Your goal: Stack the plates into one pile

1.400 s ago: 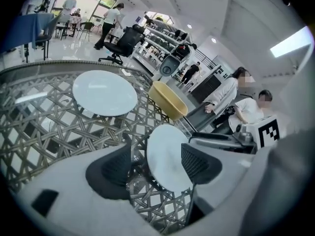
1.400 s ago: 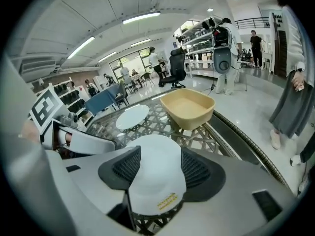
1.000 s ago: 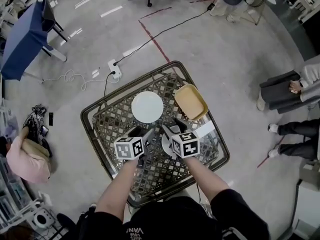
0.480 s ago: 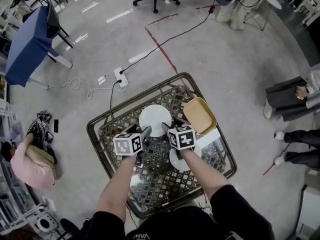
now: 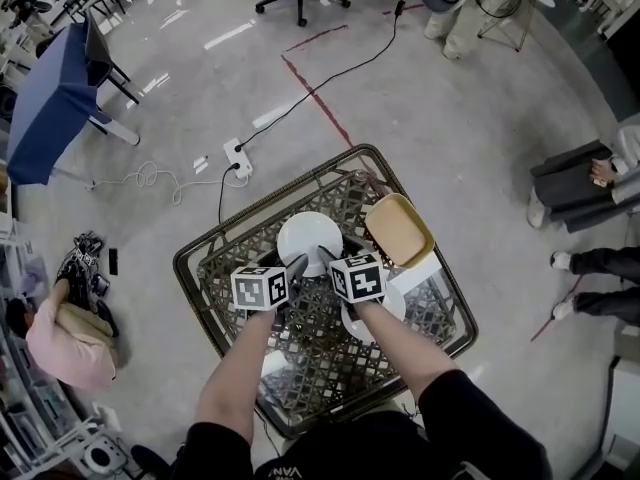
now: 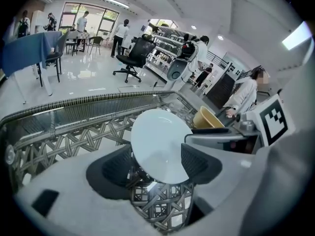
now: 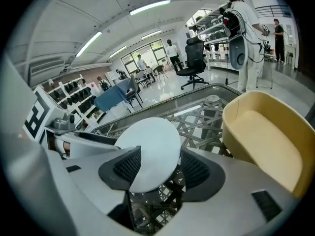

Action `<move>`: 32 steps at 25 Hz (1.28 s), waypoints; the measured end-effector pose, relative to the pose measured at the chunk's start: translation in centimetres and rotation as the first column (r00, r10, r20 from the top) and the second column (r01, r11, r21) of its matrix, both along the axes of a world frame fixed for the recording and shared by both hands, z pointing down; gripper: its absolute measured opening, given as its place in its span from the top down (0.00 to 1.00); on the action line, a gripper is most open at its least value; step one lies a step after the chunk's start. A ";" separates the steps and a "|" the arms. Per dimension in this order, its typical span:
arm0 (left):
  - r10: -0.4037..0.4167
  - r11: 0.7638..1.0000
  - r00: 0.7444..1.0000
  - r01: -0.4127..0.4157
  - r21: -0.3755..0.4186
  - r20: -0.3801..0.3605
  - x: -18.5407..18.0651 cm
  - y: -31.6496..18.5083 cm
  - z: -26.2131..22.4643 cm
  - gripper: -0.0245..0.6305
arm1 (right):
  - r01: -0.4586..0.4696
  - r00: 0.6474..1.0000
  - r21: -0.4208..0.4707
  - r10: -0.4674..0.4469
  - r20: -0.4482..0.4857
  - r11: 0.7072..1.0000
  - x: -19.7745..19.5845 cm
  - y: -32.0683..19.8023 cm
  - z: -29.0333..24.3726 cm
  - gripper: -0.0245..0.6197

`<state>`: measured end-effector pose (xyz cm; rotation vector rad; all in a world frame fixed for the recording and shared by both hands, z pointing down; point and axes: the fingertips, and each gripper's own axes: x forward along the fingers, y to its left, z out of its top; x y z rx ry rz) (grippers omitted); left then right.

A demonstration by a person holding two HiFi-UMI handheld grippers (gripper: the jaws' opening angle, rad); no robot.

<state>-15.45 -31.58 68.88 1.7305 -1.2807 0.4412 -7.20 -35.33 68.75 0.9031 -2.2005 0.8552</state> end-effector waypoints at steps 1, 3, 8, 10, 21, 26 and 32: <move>-0.011 1.000 1.000 0.011 -0.001 -0.007 0.0 0.0 -0.1 0.48 | -0.008 1.000 -0.007 0.009 0.010 1.000 0.0 0.0 -0.1 0.60; -0.029 1.000 0.999 0.029 -0.005 -0.022 -0.1 0.2 -0.2 0.48 | -0.017 1.000 -0.016 0.018 0.025 1.000 0.0 0.2 -0.4 0.60; -0.029 0.999 0.999 0.029 0.014 -0.045 0.1 0.6 -1.6 0.48 | -0.043 0.998 0.006 0.043 0.056 0.999 0.4 0.6 -2.0 0.61; -0.032 0.999 0.998 0.033 0.028 -0.058 0.3 0.7 -2.3 0.48 | -0.061 0.996 0.008 0.060 0.070 0.998 0.8 1.0 -2.5 0.61; 0.078 0.993 0.994 -0.070 0.095 -0.083 6.2 3.5 -6.7 0.49 | -0.191 0.966 -0.012 0.190 0.172 0.981 7.4 5.6 -7.0 0.60; 0.146 0.988 0.984 -0.140 0.068 -0.104 10.8 5.6 -6.3 0.49 | -0.251 0.957 -0.039 0.254 0.143 0.967 12.2 8.4 -6.8 0.61; 0.240 0.971 0.967 -0.237 0.037 -0.087 15.6 8.0 -4.7 0.49 | -0.304 0.945 -0.097 0.313 0.093 0.948 16.8 12.2 -4.6 0.60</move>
